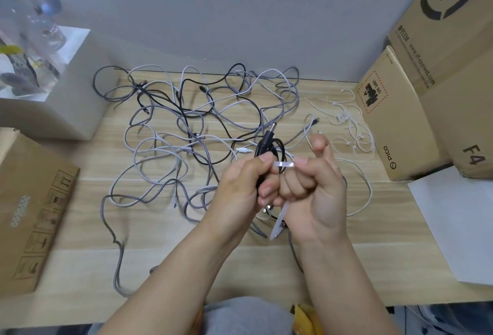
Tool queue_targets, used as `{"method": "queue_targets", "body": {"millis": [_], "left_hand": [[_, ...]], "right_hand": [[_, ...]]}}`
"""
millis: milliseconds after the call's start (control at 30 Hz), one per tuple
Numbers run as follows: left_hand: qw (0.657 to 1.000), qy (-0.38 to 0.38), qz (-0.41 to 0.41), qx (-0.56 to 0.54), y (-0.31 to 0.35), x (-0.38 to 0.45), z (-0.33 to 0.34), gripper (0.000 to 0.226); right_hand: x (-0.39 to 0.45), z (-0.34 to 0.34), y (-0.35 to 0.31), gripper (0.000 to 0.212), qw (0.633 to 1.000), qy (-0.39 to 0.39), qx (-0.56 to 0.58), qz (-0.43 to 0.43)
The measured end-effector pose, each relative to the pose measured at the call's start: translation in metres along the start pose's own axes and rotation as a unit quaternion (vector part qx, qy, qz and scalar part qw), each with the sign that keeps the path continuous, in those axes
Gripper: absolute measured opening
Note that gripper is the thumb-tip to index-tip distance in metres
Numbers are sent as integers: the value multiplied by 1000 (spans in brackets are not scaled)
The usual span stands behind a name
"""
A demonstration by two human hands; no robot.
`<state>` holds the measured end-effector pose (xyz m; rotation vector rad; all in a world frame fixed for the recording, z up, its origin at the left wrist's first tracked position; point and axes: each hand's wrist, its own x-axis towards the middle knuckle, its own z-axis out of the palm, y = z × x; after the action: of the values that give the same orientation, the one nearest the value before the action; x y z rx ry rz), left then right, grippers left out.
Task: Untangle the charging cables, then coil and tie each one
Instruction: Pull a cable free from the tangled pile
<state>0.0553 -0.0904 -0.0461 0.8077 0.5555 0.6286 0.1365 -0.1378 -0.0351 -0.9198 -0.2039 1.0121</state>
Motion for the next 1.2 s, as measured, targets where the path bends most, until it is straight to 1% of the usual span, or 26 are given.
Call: {"method": "queue_targets", "body": {"millis": [100,167,300,367,400,467,500,567,633,767,833,900,967,1033,1100,1200], "left_hand": [[1000,9,1,-29,-1,-3,1,21],[999,5,-2,-53,0,-4,0,19],[984,35,-51,-168,-3,-2,-8,22],[979,22,-69,-191,-4,-1,-14,26],[979,13,-74,-189,-4,0,-16,26],[984,3,-72,-161,-3,0,-19,23],[987,3,-68,-145,-3,1,-20,23],[991,12,-64,-115,-3,2,-22,24],[994,20,-57,-87,-2,2,-23,30],[997,19,-39,-62,0,1,-25,34],[998,13,-35,-52,1,1,-26,34],[999,9,-31,-33,1,2,-27,30],[1000,7,-23,-5,1,1,-30,24],[999,9,-11,30,2,0,-33,25],[998,9,1,64,2,-1,-32,23],[994,13,11,112,3,-2,-28,27]], "right_hand": [[-1,-2,1,31,998,-5,58,18],[1,-2,2,34,994,-24,99,31],[12,-2,5,31,984,-55,133,109],[15,-6,6,23,974,-74,172,125],[16,-9,7,18,970,-85,186,131],[15,-15,8,14,954,-135,221,151],[14,-14,8,15,945,-157,240,159],[13,-15,5,20,945,-163,238,151],[14,-17,3,23,944,-174,237,148],[17,-22,2,41,929,-195,279,148],[17,-22,2,47,927,-201,283,143],[16,-19,3,43,935,-209,262,115],[16,-21,4,41,970,-167,169,56],[16,-23,2,41,987,-137,89,-3],[17,-24,-1,42,988,-135,67,-40],[12,-22,-5,41,981,-170,74,-53]]}}
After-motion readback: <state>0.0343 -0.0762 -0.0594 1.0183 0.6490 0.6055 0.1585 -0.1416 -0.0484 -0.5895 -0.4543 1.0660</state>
